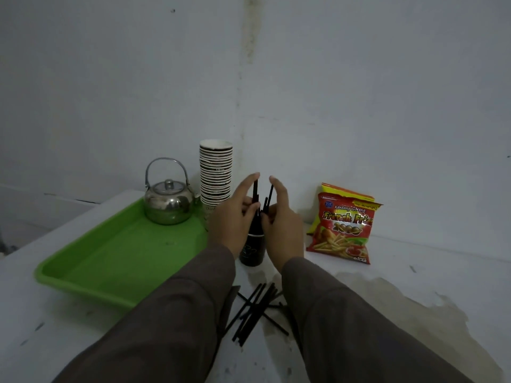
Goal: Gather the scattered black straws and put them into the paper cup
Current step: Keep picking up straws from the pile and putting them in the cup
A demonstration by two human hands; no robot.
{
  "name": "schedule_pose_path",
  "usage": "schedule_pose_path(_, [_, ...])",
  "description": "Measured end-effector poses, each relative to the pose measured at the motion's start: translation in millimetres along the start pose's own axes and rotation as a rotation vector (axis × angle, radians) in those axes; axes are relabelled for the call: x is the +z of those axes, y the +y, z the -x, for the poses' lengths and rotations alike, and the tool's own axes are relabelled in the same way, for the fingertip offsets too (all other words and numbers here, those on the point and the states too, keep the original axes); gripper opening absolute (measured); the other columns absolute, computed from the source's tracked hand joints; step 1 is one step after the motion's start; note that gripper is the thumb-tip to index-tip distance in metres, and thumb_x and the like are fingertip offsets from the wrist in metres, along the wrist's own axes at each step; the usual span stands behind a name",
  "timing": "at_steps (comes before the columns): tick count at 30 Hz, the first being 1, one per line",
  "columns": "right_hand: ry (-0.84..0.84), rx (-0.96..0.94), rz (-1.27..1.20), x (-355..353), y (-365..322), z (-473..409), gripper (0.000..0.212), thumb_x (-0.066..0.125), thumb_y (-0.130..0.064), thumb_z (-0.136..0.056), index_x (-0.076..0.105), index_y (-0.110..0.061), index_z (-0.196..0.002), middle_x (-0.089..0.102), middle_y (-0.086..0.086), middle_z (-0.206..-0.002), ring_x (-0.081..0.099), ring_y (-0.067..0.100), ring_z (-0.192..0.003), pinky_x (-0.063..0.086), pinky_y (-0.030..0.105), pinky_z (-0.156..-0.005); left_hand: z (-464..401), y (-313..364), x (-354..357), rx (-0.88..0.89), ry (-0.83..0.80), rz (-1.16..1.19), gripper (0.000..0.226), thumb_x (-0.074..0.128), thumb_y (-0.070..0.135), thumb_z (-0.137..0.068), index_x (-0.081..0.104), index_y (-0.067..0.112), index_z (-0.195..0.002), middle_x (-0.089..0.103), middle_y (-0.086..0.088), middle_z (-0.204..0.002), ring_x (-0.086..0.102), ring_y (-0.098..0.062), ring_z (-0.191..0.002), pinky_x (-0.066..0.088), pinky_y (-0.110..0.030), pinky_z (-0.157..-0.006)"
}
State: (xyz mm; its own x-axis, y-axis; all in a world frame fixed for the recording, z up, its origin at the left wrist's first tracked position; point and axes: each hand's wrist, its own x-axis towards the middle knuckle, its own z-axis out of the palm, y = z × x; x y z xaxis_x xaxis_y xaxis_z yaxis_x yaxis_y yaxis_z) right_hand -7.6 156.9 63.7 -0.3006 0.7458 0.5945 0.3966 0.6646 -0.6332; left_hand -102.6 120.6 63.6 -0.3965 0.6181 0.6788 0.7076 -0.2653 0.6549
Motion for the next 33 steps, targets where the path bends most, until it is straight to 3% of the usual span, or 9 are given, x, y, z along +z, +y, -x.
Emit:
schedule_pose_path(4, [-0.037, 0.073, 0.124, 9, 13, 2, 0.046, 0.049, -0.011, -0.087, 0.038, -0.038, -0.122, 0.059, 0.009, -0.096, 0.052, 0.031, -0.094, 0.041, 0.04, -0.088, 8, -13, 6, -0.018, -0.089, -0.089, 0.058, 0.063, 0.01, -0.082, 0.042, 0.042, -0.125, 0.067, 0.003, -0.085, 0.063, -0.013, -0.079, 0.054, -0.032, -0.073])
schedule_pose_path(8, [-0.064, 0.001, 0.214, 12, 17, 6, 0.034, 0.046, -0.01, -0.087, 0.056, -0.024, -0.116, 0.06, 0.011, -0.1, 0.048, 0.029, -0.101, 0.03, 0.037, -0.082, 16, -22, 9, -0.048, -0.117, -0.159, 0.041, 0.061, 0.007, -0.082, 0.056, 0.025, -0.119, 0.07, -0.006, -0.105, 0.063, -0.021, -0.094, 0.053, -0.038, -0.081])
schedule_pose_path(11, [-0.051, -0.043, 0.227, 11, 15, 6, 0.035, 0.043, -0.009, -0.089, 0.057, -0.022, -0.118, 0.066, 0.009, -0.099, 0.047, 0.027, -0.1, 0.026, 0.035, -0.078, 17, -24, 7, -0.005, -0.108, -0.192, 0.042, 0.058, 0.001, -0.082, 0.056, 0.016, -0.121, 0.067, -0.009, -0.112, 0.06, -0.024, -0.1, 0.049, -0.035, -0.087])
schedule_pose_path(15, [-0.067, -0.022, 0.151, 1, 6, 3, 0.044, 0.046, -0.011, -0.091, 0.042, -0.019, -0.134, 0.063, 0.011, -0.114, 0.045, 0.028, -0.108, 0.039, 0.046, -0.092, 16, -16, 4, 0.09, -0.091, -0.294, 0.047, 0.059, 0.002, -0.083, 0.048, 0.009, -0.128, 0.063, -0.012, -0.114, 0.052, -0.026, -0.106, 0.034, -0.023, -0.088])
schedule_pose_path(18, [0.007, -0.012, 0.07, -18, -1, 6, 0.043, 0.049, -0.012, -0.091, 0.044, -0.02, -0.133, 0.06, 0.006, -0.12, 0.046, 0.024, -0.11, 0.039, 0.042, -0.095, 19, -4, -5, 0.091, 0.005, -0.27, 0.047, 0.058, 0.0, -0.083, 0.048, 0.009, -0.128, 0.061, -0.013, -0.111, 0.051, -0.025, -0.103, 0.033, -0.023, -0.088])
schedule_pose_path(20, [0.061, -0.003, -0.025, -34, 0, 17, 0.037, 0.051, -0.011, -0.09, 0.052, -0.019, -0.126, 0.06, 0.003, -0.118, 0.048, 0.019, -0.107, 0.04, 0.033, -0.093, 30, 5, -13, 0.082, 0.038, -0.215, 0.042, 0.056, 0.0, -0.083, 0.054, 0.013, -0.123, 0.06, -0.01, -0.108, 0.052, -0.022, -0.1, 0.04, -0.026, -0.087])
schedule_pose_path(23, [0.063, 0.051, -0.081, -55, 11, 46, 0.026, 0.052, -0.01, -0.088, 0.06, -0.02, -0.112, 0.061, -0.001, -0.108, 0.052, 0.011, -0.096, 0.041, 0.025, -0.084, 60, 15, -18, 0.036, -0.044, -0.142, 0.034, 0.058, 0.002, -0.082, 0.061, 0.017, -0.113, 0.059, -0.003, -0.101, 0.054, -0.019, -0.091, 0.048, -0.033, -0.081])
schedule_pose_path(27, [0.026, 0.154, -0.071, -69, 34, 91, 0.02, 0.054, -0.008, -0.087, 0.064, -0.022, -0.095, 0.061, -0.008, -0.094, 0.053, 0.005, -0.085, 0.042, 0.018, -0.074, 110, 23, -12, 0.023, -0.196, -0.171, 0.025, 0.059, 0.004, -0.082, 0.066, 0.014, -0.104, 0.064, -0.006, -0.1, 0.055, -0.022, -0.095, 0.041, -0.026, -0.084])
schedule_pose_path(33, [-0.062, 0.204, 0.132, -74, 55, 135, 0.018, 0.06, -0.008, -0.082, 0.067, -0.021, -0.091, 0.057, -0.006, -0.08, 0.049, 0.011, -0.076, 0.04, 0.025, -0.072, 142, 23, -8, -0.022, -0.248, -0.295, 0.022, 0.064, 0.006, -0.078, 0.068, 0.013, -0.099, 0.068, -0.008, -0.095, 0.055, -0.027, -0.09, 0.032, -0.02, -0.078])
